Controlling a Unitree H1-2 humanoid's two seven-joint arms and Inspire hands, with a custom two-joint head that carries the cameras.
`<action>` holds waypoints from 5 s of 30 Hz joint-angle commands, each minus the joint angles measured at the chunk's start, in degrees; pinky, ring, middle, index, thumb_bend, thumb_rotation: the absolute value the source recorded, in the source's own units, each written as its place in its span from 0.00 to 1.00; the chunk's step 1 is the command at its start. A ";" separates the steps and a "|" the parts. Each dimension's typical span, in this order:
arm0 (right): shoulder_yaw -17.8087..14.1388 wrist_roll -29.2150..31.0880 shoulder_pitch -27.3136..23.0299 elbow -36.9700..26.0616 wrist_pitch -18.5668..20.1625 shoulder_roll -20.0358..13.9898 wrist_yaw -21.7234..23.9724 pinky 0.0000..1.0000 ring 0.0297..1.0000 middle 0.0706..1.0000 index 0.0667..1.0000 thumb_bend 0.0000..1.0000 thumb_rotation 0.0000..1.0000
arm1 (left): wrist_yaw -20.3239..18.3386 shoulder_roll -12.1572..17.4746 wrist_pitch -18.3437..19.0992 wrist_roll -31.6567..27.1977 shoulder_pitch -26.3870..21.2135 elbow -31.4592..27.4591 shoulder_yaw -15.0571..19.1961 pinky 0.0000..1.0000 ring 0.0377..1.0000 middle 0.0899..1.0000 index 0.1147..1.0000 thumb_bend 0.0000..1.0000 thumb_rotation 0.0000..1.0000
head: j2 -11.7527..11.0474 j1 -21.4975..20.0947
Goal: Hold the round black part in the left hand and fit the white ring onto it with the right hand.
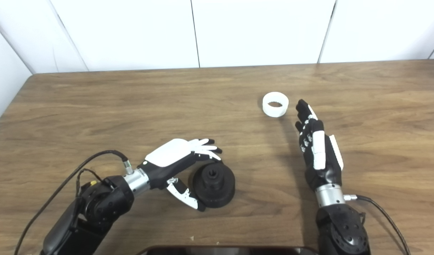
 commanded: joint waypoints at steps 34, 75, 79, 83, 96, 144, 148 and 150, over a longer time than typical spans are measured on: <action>2.06 -32.03 -13.98 3.72 4.44 -14.05 -5.84 0.82 0.88 0.86 0.74 0.77 0.36 | 2.12 -0.66 -1.22 0.74 -2.82 2.19 0.37 0.95 0.98 0.90 0.62 0.91 0.26 | -0.66 -0.69; 11.52 -35.84 -35.15 31.19 1.36 -16.03 -5.33 1.00 1.00 0.94 0.69 0.88 0.36 | 4.26 -1.36 -4.03 0.55 -3.62 5.52 0.36 0.98 0.98 0.90 0.61 0.90 0.25 | -2.81 -0.36; 12.11 -35.94 -36.17 31.92 1.20 -16.08 -5.22 1.00 1.00 0.94 0.69 0.89 0.38 | 4.46 -1.52 -4.14 0.47 -3.46 5.67 0.46 0.97 0.98 0.90 0.62 0.90 0.25 | -3.02 -0.33; 12.45 -35.65 -36.72 32.01 1.36 -16.07 -4.91 1.00 1.00 0.94 0.69 0.88 0.36 | 4.13 -1.62 -3.78 0.50 -3.45 5.25 0.39 0.96 0.98 0.91 0.62 0.90 0.25 | -3.06 -0.32; 14.44 -36.20 -38.50 33.25 0.77 -16.40 -3.35 1.00 1.00 0.93 0.69 0.89 0.33 | 4.26 -2.22 -3.36 1.24 -3.13 4.77 0.05 0.94 0.98 0.90 0.62 0.90 0.26 | -3.03 -0.19; 16.41 -37.82 -37.80 34.79 0.71 -18.05 0.59 1.00 1.00 0.90 0.65 0.83 0.29 | 4.36 -2.85 -2.12 0.77 -2.30 3.44 0.26 0.93 0.98 0.90 0.61 0.90 0.26 | -1.97 0.21; 16.46 -37.75 -37.64 34.95 0.48 -18.28 0.63 1.00 1.00 0.90 0.64 0.82 0.30 | 4.17 -2.94 -1.82 0.84 -2.31 3.25 0.21 0.93 0.98 0.91 0.61 0.90 0.26 | -1.92 0.34; 16.38 -37.71 -37.57 35.13 0.40 -18.33 0.46 0.99 1.00 0.90 0.64 0.81 0.29 | 4.25 -2.93 -1.94 0.94 -2.33 3.28 0.16 0.93 0.98 0.90 0.61 0.90 0.26 | -1.94 0.33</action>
